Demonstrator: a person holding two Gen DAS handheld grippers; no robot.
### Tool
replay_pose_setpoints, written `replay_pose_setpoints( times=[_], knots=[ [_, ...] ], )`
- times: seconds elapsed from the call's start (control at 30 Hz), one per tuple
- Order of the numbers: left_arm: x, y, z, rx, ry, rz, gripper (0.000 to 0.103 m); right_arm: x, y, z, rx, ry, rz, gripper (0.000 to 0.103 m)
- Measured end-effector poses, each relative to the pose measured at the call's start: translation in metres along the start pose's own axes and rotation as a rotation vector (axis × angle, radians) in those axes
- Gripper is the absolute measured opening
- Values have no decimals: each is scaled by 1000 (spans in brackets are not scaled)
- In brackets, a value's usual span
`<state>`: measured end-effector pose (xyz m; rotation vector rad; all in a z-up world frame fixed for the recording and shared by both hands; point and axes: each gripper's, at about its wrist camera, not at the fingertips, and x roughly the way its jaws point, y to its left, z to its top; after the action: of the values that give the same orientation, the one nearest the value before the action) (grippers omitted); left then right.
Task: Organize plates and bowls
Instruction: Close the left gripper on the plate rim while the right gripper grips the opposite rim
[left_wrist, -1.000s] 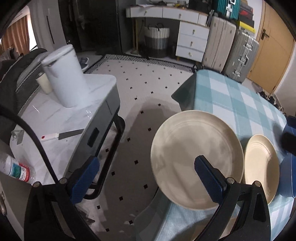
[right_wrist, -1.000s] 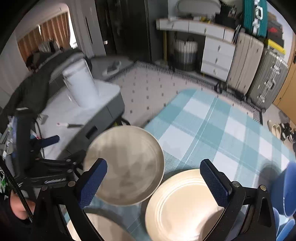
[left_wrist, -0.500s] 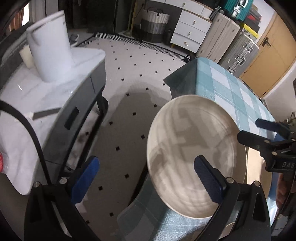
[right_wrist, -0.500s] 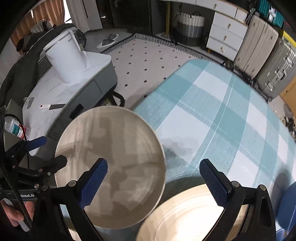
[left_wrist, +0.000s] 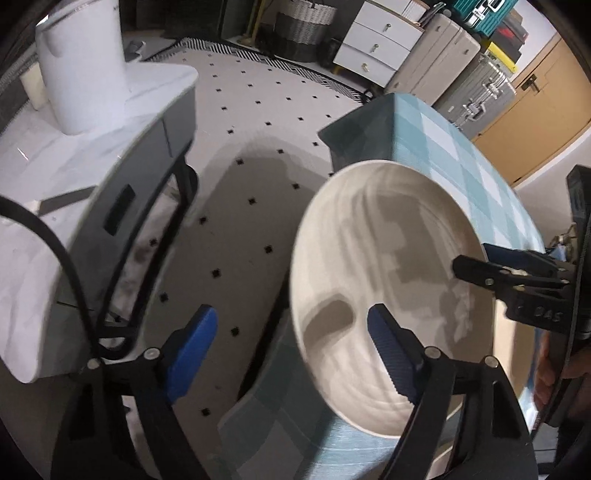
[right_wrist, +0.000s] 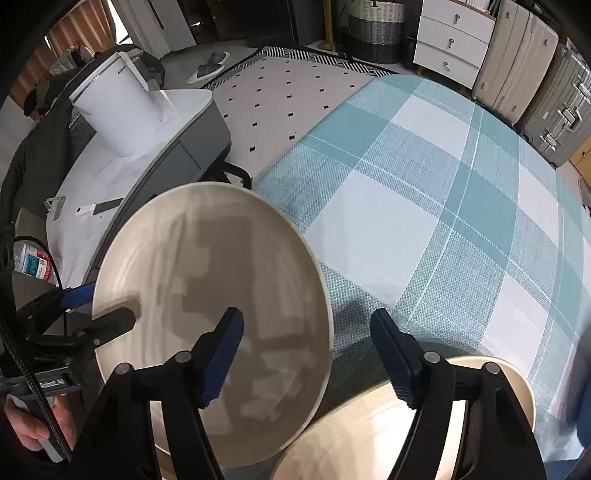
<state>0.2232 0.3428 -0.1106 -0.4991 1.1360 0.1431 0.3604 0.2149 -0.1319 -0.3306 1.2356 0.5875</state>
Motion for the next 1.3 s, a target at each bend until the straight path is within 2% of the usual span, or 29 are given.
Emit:
replay_pose_setpoints(
  times=[0.03,0.1,0.13,0.27,0.33,0.43,0.8,0.9,1.3],
  knots=[
    [0,0,0,-7,1,-10,73,1,-1,0,1,2,-3,59],
    [2,2,0,-18,15,-26,62,3,0,0,9,12,-9,48],
    [4,3,0,-26,26,-33,56,5,-1,0,12,19,-7,47],
    [4,7,0,-54,31,-78,45,5,-2,-1,16,13,-14,45],
    [2,6,0,-52,32,-95,32,5,0,0,15,11,-15,36],
    [0,4,0,-49,38,-112,17,4,0,-1,22,8,-1,29],
    [-6,4,3,-27,52,-60,13,-4,-3,-4,60,-11,22,13],
    [-6,0,1,6,59,-40,13,-5,-6,-6,85,-10,19,12],
    [-13,-3,0,6,68,-32,13,-19,-6,-8,102,-34,27,11]
  ],
)
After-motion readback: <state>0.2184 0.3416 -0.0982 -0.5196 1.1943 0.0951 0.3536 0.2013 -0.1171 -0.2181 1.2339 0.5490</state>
